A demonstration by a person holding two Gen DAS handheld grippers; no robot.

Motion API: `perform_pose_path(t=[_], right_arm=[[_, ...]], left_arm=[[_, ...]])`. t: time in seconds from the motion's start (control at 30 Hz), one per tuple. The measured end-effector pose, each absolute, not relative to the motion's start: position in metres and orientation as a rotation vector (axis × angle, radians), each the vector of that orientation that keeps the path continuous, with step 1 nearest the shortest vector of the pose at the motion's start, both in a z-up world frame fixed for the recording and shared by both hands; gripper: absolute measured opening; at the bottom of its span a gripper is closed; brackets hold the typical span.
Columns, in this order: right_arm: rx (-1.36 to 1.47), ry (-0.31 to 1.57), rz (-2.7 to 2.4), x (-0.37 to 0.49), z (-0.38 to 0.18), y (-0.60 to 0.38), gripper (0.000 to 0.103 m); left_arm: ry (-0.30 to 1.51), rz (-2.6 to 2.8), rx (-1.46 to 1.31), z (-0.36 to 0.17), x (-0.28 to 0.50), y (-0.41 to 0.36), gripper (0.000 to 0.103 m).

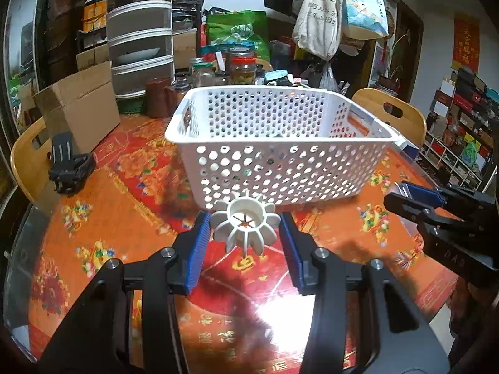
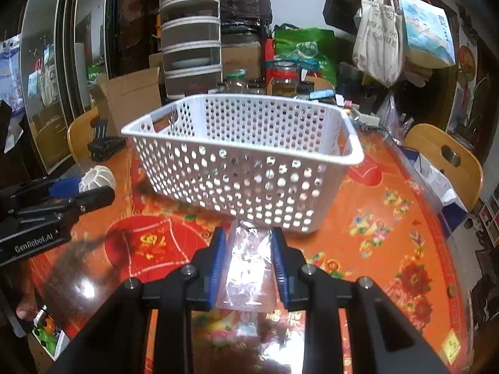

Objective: Organize soft objects
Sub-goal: 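Lift and carry the flower cup and clear bag over the basket with both tools, then lower both tools into the basket and open them to release the items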

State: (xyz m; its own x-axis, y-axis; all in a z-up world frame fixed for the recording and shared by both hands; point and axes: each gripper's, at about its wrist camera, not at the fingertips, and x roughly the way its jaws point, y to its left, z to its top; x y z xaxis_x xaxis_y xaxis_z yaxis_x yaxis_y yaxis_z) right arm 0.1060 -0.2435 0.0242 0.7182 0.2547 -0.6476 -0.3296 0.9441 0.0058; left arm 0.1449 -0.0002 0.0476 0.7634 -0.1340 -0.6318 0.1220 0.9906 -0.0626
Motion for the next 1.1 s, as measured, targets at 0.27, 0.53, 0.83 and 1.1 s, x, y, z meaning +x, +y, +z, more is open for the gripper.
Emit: perform_pose_path(t=[0.27, 0.53, 0.83, 1.1], right_arm=[[-0.103, 0.637, 0.321, 0.112, 0.06, -0.25, 0.028], [-0.108, 0.592, 0.34, 0.129, 0.102, -0.245, 0.028], [-0.09, 0.632, 0.358, 0.176, 0.126, -0.238, 0.028], [-0.105, 0.727, 0.332, 0.24, 0.113, -0.228, 0.028]], left_arm=[[0.659, -0.17, -0.003, 0.076, 0.154, -0.018, 0.042], [0.636, -0.2, -0.006, 0.118, 0.177, -0.025, 0.042], [0.647, -0.178, -0.002, 0.16, 0.226, -0.021, 0.042], [0.781, -0.139, -0.014, 0.146, 0.304, -0.017, 0.042]])
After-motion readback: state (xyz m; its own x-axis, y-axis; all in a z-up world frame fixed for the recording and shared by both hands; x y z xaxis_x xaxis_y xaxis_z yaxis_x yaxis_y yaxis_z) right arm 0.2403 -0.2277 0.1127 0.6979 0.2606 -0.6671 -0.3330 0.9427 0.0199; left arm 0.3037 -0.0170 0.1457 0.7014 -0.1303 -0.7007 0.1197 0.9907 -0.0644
